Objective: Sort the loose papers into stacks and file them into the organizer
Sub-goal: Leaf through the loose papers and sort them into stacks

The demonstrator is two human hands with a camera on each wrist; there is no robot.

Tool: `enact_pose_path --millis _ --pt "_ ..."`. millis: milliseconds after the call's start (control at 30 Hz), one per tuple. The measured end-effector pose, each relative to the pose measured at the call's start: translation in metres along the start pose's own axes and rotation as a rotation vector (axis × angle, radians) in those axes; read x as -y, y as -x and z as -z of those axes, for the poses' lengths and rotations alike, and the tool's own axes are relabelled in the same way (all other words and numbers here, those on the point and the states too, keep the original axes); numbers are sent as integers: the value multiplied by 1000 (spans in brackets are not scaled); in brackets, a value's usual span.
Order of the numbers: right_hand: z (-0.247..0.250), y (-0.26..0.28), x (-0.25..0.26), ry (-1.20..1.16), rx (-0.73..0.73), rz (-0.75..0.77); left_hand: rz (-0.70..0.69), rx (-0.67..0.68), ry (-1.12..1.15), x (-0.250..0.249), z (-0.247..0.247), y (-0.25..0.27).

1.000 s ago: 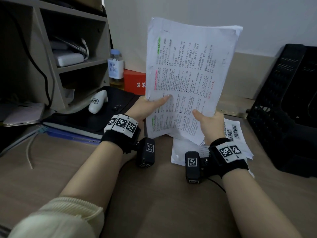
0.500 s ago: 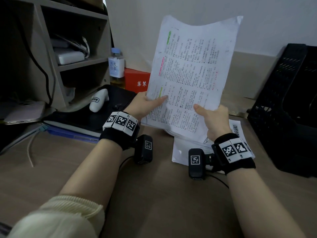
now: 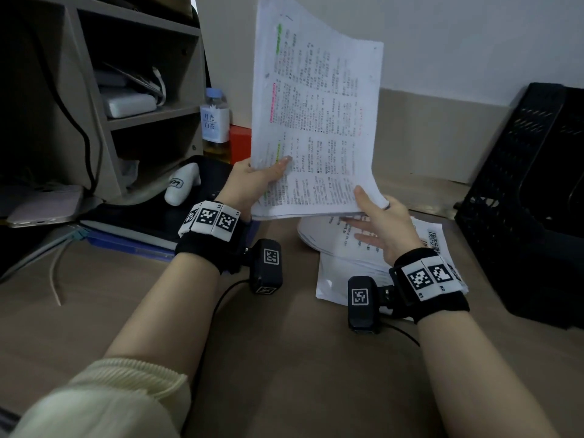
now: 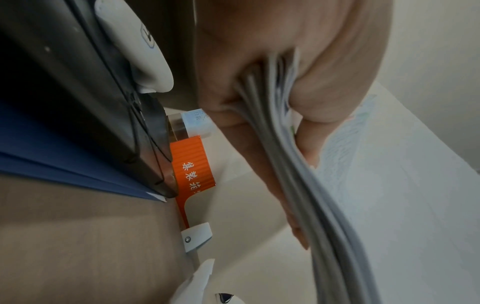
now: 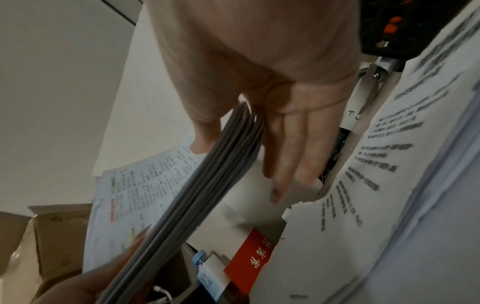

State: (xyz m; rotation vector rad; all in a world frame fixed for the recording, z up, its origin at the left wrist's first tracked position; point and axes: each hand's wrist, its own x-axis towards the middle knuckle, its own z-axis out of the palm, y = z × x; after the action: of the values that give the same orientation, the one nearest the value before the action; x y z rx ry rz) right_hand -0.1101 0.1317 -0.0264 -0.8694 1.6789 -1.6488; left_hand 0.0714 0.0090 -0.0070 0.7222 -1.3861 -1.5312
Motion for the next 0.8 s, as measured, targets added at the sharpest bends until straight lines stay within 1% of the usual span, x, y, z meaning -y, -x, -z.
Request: enact_pose_path --millis 167,267,367,433,600,800 --pt "-11 3 0 223 69 -123 39 -108 106 -3 4 -2" --pt "-19 6 -2 328 160 -207 59 -176 151 -3 6 -3" --pt "-32 8 -3 396 235 -248 80 -187 169 -2 6 -3" --pt "-41 10 -4 393 265 -253 89 -171 179 -1 6 -3" --pt "-52 6 -14 248 346 -332 72 -137 168 -1 2 -3" --pt "-54 8 -20 181 349 -376 66 -137 181 0 1 -4"
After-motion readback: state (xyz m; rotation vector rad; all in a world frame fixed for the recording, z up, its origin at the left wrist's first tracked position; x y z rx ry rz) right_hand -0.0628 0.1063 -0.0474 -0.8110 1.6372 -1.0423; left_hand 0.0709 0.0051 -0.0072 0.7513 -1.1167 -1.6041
